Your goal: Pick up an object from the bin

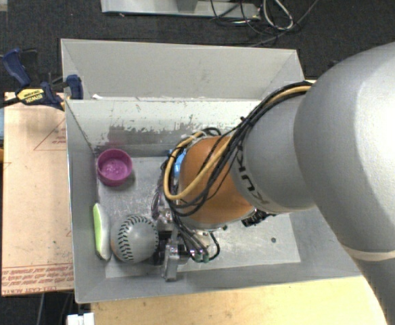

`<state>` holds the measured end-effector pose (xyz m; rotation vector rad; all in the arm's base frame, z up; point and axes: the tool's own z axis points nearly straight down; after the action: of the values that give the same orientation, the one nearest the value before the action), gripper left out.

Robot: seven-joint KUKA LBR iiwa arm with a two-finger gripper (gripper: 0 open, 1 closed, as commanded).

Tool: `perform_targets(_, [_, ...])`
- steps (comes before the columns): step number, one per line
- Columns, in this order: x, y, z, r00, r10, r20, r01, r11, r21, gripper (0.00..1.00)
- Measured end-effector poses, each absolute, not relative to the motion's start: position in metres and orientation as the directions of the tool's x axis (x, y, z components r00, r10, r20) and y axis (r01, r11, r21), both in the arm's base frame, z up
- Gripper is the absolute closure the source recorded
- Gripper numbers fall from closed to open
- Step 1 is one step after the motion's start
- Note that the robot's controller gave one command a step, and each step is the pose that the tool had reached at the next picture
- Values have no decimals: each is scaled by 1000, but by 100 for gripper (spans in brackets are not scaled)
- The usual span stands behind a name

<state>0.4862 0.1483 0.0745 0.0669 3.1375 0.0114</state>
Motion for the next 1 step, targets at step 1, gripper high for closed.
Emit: perform_targets(1, [484,139,72,-1000,-17,-16,-17,1000,8,0])
